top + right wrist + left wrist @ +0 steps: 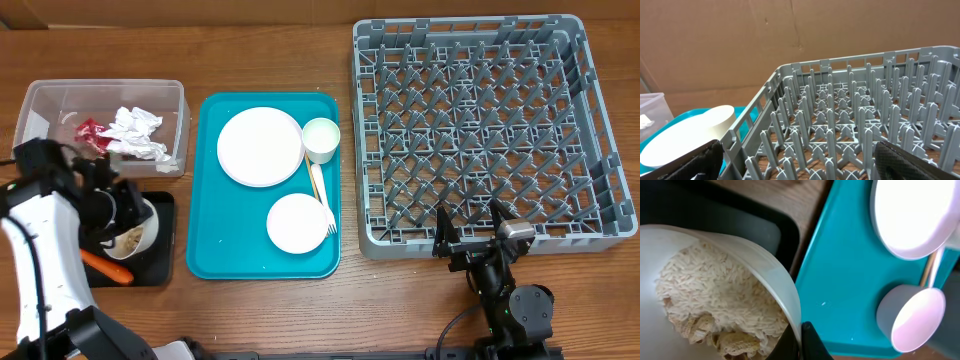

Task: Sort waste into correct bins and load items into the dishwasher rack
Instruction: 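Tilt the rice bowl with the left gripper to pour rice onto the black tray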

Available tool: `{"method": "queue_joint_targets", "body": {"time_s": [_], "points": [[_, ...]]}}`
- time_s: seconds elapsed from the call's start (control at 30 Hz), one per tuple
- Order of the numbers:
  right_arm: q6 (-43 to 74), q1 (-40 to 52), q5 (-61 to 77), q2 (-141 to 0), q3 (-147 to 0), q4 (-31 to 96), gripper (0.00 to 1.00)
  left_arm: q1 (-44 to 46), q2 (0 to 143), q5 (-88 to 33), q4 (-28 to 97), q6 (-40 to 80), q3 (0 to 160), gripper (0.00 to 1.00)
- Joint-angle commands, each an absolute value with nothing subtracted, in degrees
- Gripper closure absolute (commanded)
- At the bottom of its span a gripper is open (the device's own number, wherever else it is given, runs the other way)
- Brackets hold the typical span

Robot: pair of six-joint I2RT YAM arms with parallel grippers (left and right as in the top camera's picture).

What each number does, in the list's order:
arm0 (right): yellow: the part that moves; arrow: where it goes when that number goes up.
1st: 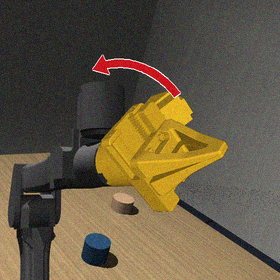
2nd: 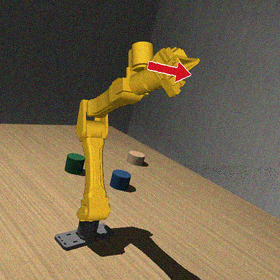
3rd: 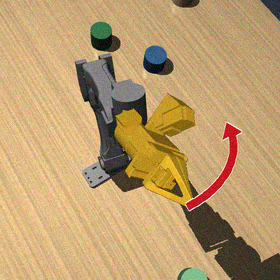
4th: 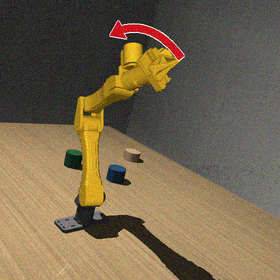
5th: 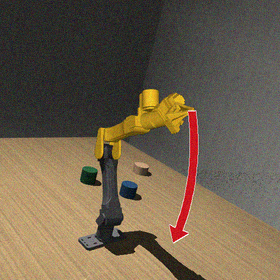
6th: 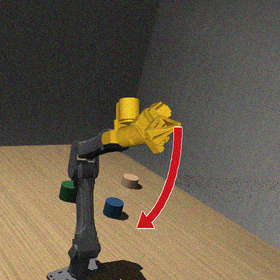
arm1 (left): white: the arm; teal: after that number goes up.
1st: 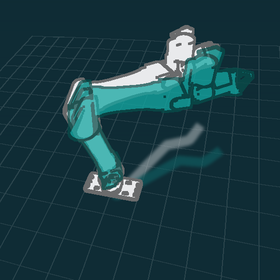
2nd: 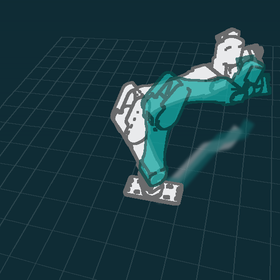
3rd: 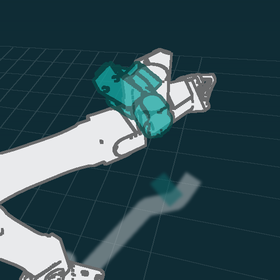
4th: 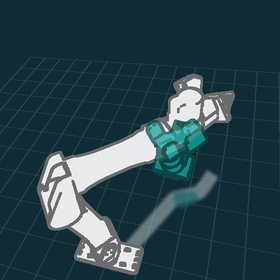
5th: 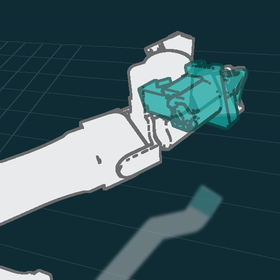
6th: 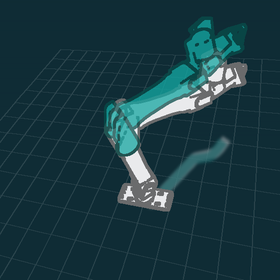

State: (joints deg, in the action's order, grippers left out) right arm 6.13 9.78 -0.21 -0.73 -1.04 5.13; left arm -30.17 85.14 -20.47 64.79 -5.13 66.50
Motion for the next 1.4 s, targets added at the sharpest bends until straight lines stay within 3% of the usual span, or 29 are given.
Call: {"method": "queue_joint_targets", "body": {"time_s": [0.0, 0.57, 1.37], "points": [[6.0, 9.6, 0.1, -0.2, -0.4, 4.8, 0.0, -36.3, 84.9, -34.2, 63.8, -11.1, 68.1, 0.96], [6.0, 9.6, 0.1, -0.2, -0.4, 4.8, 0.0, -49.6, 84.9, -60.8, 68.5, -29.4, 67.7, 0.96], [6.0, 9.6, 0.1, -0.2, -0.4, 4.8, 0.0, -64.1, 85.0, -77.8, 68.3, -43.6, 54.7, 0.96]]}}
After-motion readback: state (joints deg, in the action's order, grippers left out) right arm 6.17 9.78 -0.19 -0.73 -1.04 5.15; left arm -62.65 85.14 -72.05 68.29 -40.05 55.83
